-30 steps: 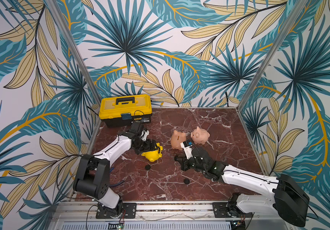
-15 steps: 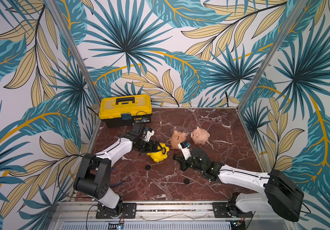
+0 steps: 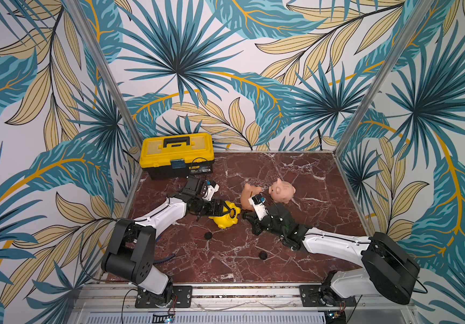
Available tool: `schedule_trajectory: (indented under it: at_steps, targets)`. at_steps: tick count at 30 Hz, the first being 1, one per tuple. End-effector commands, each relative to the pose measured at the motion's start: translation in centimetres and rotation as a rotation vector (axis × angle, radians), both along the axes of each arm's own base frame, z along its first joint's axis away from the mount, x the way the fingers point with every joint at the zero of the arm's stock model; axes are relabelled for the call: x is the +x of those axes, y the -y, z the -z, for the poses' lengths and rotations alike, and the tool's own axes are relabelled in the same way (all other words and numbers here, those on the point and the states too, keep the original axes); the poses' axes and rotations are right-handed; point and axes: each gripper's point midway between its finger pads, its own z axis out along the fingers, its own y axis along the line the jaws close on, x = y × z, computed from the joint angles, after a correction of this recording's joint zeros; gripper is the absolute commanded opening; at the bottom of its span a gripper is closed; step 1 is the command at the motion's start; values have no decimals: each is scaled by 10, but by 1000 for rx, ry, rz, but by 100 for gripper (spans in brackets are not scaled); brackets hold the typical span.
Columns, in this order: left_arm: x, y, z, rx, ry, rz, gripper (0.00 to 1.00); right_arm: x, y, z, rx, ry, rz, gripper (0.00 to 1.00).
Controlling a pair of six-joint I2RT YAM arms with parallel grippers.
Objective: Close piggy banks
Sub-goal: Pick up the piggy bank from the center of the board, then insert the knob into the piggy bank, then hold the piggy bank at the center of the board.
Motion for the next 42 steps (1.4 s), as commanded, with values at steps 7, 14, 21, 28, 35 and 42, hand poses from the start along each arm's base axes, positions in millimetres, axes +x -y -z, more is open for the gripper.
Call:
schedule_trajectory:
  at_steps: [7,14,21,28,35,42]
  targets:
    - [-15,-5,19,46,-32,13,93,8,-24,6,54,-72,-78,0]
    - [-16,-4,18,39,-25,19,93,13,-26,9,59,-79,-97,0]
    - [-16,-3,17,34,-24,23,93,18,-27,13,35,-70,-114,0]
    - [-17,-2,15,30,-21,29,92,20,-30,16,4,-41,-148,0]
    - [-17,-2,17,31,-26,27,92,20,-33,17,4,-36,-170,0]
    - [-18,-2,16,29,-25,30,93,18,-36,20,5,-42,-187,0]
